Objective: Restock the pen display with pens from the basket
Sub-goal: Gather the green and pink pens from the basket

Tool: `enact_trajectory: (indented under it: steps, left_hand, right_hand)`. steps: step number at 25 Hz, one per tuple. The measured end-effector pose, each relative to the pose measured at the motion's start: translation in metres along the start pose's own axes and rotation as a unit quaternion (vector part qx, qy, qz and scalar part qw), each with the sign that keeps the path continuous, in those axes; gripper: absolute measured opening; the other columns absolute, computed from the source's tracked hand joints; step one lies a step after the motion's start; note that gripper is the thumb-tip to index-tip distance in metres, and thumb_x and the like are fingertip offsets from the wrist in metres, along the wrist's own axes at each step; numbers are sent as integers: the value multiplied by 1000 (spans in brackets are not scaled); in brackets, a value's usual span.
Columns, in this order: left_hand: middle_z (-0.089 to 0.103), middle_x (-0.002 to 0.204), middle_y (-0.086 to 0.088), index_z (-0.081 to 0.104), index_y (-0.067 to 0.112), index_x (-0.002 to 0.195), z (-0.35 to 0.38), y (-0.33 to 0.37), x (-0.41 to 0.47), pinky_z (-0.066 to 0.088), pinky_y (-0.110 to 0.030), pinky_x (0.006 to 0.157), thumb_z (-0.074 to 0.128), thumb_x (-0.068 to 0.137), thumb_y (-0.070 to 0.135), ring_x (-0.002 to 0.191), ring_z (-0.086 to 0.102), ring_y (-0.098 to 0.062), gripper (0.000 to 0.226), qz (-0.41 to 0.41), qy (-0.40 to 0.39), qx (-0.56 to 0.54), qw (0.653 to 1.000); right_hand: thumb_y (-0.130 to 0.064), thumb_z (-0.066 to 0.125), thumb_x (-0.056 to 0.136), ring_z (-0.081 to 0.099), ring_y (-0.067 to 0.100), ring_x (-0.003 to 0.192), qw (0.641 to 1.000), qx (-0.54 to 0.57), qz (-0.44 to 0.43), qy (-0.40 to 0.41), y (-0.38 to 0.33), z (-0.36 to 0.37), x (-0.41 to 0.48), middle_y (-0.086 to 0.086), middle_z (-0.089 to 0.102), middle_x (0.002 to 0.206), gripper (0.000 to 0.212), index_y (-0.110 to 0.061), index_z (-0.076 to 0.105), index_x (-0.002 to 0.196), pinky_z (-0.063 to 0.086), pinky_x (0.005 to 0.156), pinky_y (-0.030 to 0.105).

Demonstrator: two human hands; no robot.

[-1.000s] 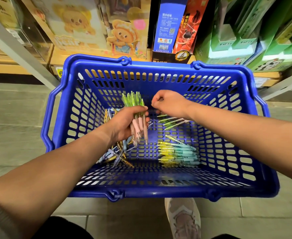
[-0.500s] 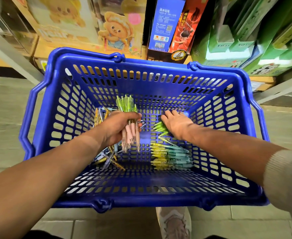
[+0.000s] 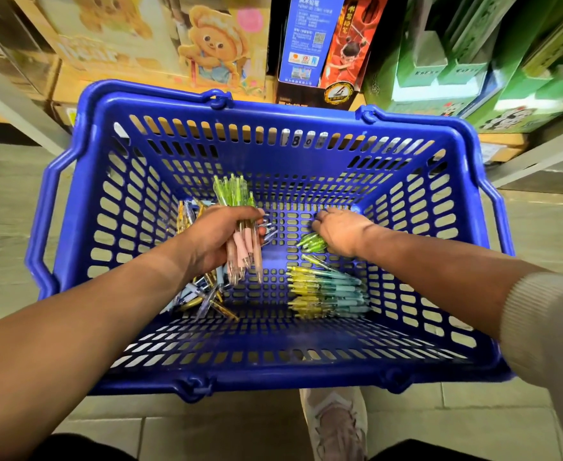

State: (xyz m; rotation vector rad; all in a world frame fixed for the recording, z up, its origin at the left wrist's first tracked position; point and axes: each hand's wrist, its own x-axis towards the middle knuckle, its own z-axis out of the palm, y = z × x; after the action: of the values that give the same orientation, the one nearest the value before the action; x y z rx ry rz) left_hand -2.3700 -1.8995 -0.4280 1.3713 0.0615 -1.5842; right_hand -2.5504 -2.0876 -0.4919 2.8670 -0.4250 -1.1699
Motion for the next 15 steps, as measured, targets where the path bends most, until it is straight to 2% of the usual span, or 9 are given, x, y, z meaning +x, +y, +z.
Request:
enact_trajectory:
  steps: [1, 3, 5, 7, 9, 10, 11, 12, 15]
  left_hand:
    - [71, 81, -11, 65, 2, 111, 1, 0, -1, 61, -38, 77, 66, 93, 12, 69, 69, -22, 21, 1, 2, 3, 1000]
    - [71, 82, -11, 67, 3, 107, 3, 1, -1, 60, -37, 75, 65, 93, 12, 70, 69, -22, 17, 5, 3, 12, 1000]
    - [72, 85, -11, 68, 3, 103, 4, 2, -1, 59, -39, 81, 64, 94, 12, 74, 69, -23, 13, 7, 4, 18, 1000]
    - [73, 88, -12, 68, 3, 102, 5, 1, 0, 57, -42, 90, 63, 94, 11, 78, 69, -24, 12, 6, 9, 18, 1000]
    - [74, 90, -13, 69, 2, 105, 4, 1, -2, 58, -42, 90, 65, 93, 10, 77, 69, -23, 15, 7, 15, 23, 1000]
    - [74, 89, -13, 70, 1, 106, 4, 1, -3, 58, -41, 87, 67, 91, 10, 75, 68, -23, 18, 8, 19, 30, 999]
    - [74, 88, -13, 70, -1, 108, 5, 2, -4, 58, -40, 83, 69, 90, 11, 71, 67, -22, 22, 8, 25, 36, 999]
    - [73, 87, -13, 70, -3, 111, 6, 2, -6, 59, -38, 78, 71, 88, 11, 68, 67, -22, 26, 10, 33, 41, 999]
    - [70, 90, -15, 67, -7, 116, 13, 1, -8, 60, -34, 64, 70, 91, 12, 65, 66, -23, 31, 17, 53, 29, 998]
  right_hand:
    - [-15, 65, 92, 52, 31, 128, 1000, 29, -4, 7, 4, -3, -2, 11, 48, 145, 60, -13, 42, 147, 49, 105, 43]
    - [-29, 63, 95, 64, 28, 95, 996, 83, -9, 37, 9, -11, -8, 11, 61, 120, 43, -11, 47, 131, 56, 79, 41]
    - [-35, 58, 97, 56, 19, 68, 992, 115, -5, 58, 11, -22, -10, 6, 62, 90, 32, -12, 46, 116, 45, 57, 33]
    - [-37, 55, 98, 55, 14, 61, 988, 147, 9, 45, 12, -33, -12, 2, 60, 79, 26, -14, 48, 109, 36, 49, 28]
    - [-45, 55, 99, 65, 15, 59, 973, 230, 22, 9, 10, -41, -15, 3, 69, 78, 32, -13, 54, 101, 43, 50, 28]
    - [-47, 57, 98, 69, 14, 58, 947, 319, 29, -10, 7, -43, -18, 2, 71, 76, 35, -13, 57, 98, 49, 51, 28]
    - [-46, 61, 97, 70, 12, 58, 896, 441, 35, -27, 2, -47, -23, 0, 72, 74, 35, -12, 60, 96, 53, 52, 27]
    - [-43, 65, 95, 71, 11, 61, 817, 574, 40, -42, -5, -52, -28, 0, 72, 74, 33, -10, 61, 96, 56, 56, 26]
    - [-35, 69, 94, 71, 13, 70, 544, 836, 64, -35, -31, -73, -40, 4, 69, 78, 30, -8, 61, 102, 60, 69, 28]
